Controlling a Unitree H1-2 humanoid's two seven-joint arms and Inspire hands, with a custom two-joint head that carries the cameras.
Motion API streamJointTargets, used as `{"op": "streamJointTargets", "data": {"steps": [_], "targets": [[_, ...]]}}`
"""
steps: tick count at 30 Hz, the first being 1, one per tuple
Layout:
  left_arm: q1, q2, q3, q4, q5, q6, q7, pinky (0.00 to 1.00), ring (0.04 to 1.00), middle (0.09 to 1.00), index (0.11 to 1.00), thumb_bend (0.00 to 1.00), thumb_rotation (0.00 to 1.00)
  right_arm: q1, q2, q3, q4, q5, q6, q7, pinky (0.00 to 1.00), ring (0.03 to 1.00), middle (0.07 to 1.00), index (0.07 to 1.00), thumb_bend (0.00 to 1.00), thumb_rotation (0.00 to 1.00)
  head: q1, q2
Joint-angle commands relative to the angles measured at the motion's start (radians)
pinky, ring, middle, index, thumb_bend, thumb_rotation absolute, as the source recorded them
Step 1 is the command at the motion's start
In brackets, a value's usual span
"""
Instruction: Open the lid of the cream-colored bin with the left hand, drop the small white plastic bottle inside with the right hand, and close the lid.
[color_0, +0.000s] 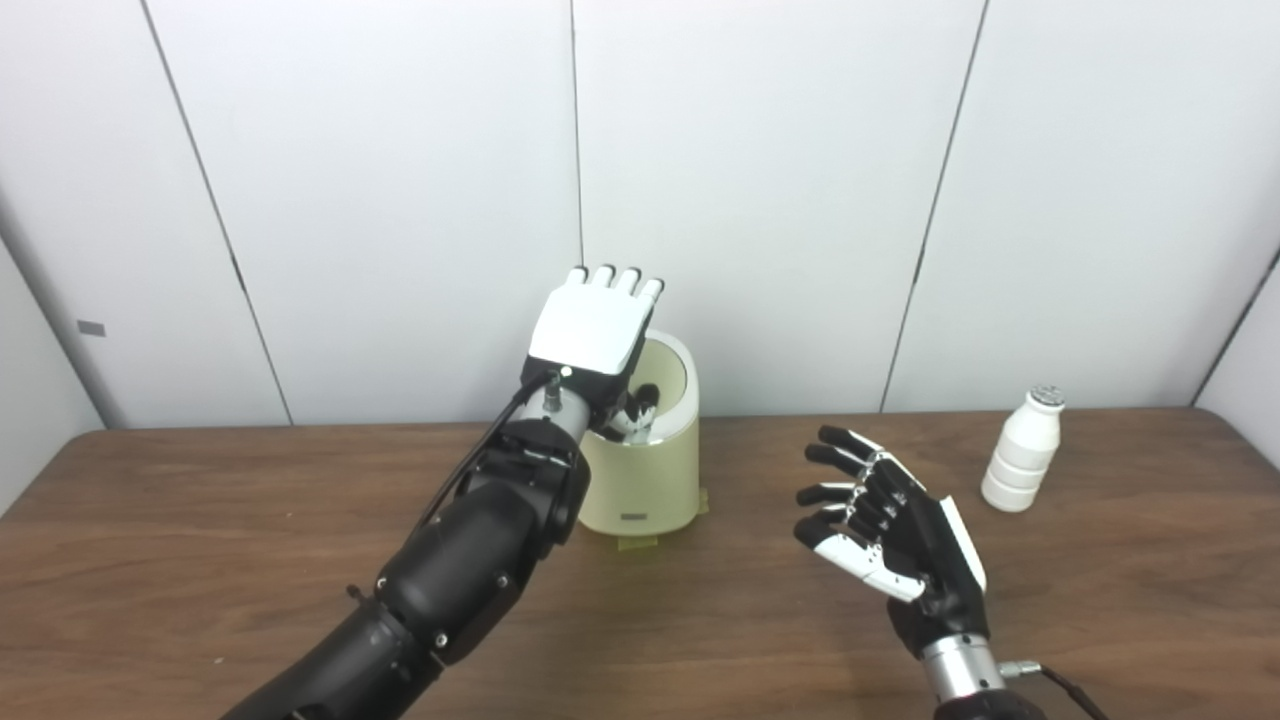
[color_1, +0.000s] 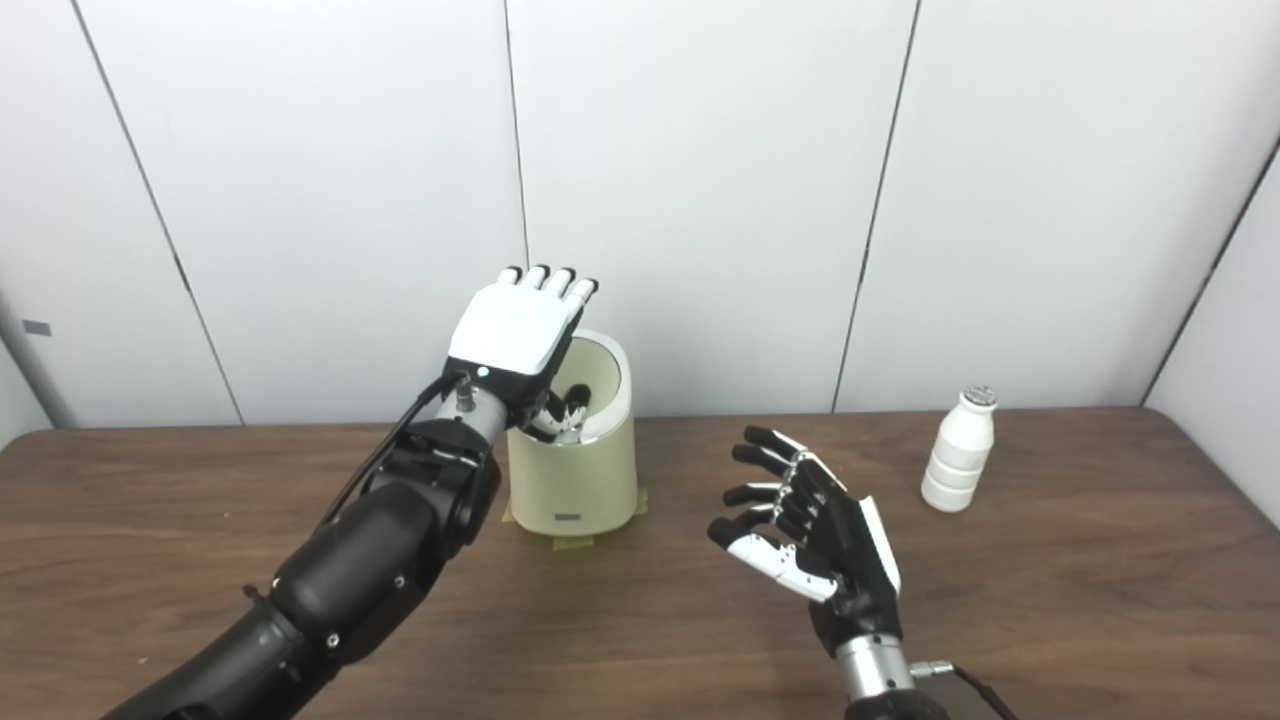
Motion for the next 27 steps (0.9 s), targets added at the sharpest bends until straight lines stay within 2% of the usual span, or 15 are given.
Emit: {"op": "streamJointTargets", "data": {"steps": [1, 4, 7, 10, 12, 15, 17, 19, 21, 25, 27], "targets": [[-0.025, 0.037, 0.012, -0.006, 0.030, 0.018, -0.045, 1.00, 1.000, 1.000, 1.000, 1.00, 0.10, -0.041, 0.001, -0.001, -0.025, 0.012, -0.034, 0.003, 0.44, 0.581, 0.747, 0.757, 0.70, 0.29, 0.001, 0.001], [-0.022, 0.036, 0.023, -0.012, 0.037, 0.011, -0.055, 1.00, 1.000, 1.000, 1.000, 1.00, 0.10, -0.040, 0.000, 0.000, -0.023, 0.012, -0.039, 0.004, 0.44, 0.575, 0.744, 0.758, 0.72, 0.30, 0.003, 0.000], [-0.017, 0.031, 0.041, -0.012, 0.032, 0.009, -0.033, 1.00, 1.000, 1.000, 1.000, 0.97, 0.09, -0.038, 0.000, 0.000, -0.021, 0.012, -0.040, 0.004, 0.43, 0.571, 0.744, 0.761, 0.71, 0.30, 0.004, 0.000], [0.008, 0.003, 0.118, -0.013, -0.041, -0.016, 0.122, 0.95, 1.000, 1.000, 1.000, 0.92, 0.10, -0.038, 0.001, 0.001, -0.025, 0.013, -0.036, 0.005, 0.43, 0.571, 0.746, 0.764, 0.68, 0.28, 0.005, -0.002], [0.027, -0.025, 0.187, -0.018, -0.103, -0.045, 0.240, 0.85, 0.971, 0.992, 0.999, 0.87, 0.15, -0.038, 0.000, 0.001, -0.023, 0.010, -0.036, 0.003, 0.43, 0.570, 0.744, 0.764, 0.68, 0.28, 0.006, -0.003], [0.068, -0.065, 0.312, -0.048, -0.249, -0.151, 0.421, 0.70, 0.884, 0.941, 0.965, 0.79, 0.19, -0.039, -0.001, 0.002, -0.022, 0.000, -0.038, -0.001, 0.43, 0.570, 0.744, 0.765, 0.68, 0.29, 0.007, -0.004], [0.106, -0.093, 0.405, -0.093, -0.385, -0.236, 0.484, 0.63, 0.840, 0.910, 0.933, 0.72, 0.20, -0.040, -0.001, 0.001, -0.019, 0.000, -0.038, -0.001, 0.43, 0.569, 0.743, 0.766, 0.68, 0.30, 0.009, -0.004], [0.148, -0.127, 0.494, -0.143, -0.532, -0.293, 0.505, 0.63, 0.803, 0.852, 0.889, 0.70, 0.18, -0.040, 0.000, 0.000, -0.020, 0.004, -0.033, 0.000, 0.43, 0.569, 0.743, 0.766, 0.68, 0.30, 0.011, -0.007], [0.195, -0.150, 0.557, -0.199, -0.654, -0.313, 0.487, 0.61, 0.777, 0.814, 0.844, 0.68, 0.16, -0.041, -0.001, -0.002, -0.018, 0.012, -0.030, 0.003, 0.43, 0.570, 0.744, 0.768, 0.67, 0.29, 0.012, -0.008], [0.328, -0.174, 0.642, -0.342, -0.848, -0.262, 0.410, 0.60, 0.769, 0.805, 0.813, 0.67, 0.21, -0.044, -0.007, -0.005, -0.007, 0.017, -0.038, 0.007, 0.44, 0.576, 0.746, 0.765, 0.67, 0.29, 0.021, -0.007], [0.388, -0.183, 0.674, -0.388, -0.934, -0.257, 0.391, 0.60, 0.733, 0.787, 0.788, 0.67, 0.17, -0.044, -0.010, -0.004, -0.008, 0.016, -0.039, 0.007, 0.43, 0.573, 0.745, 0.764, 0.67, 0.29, 0.023, -0.008]]}}
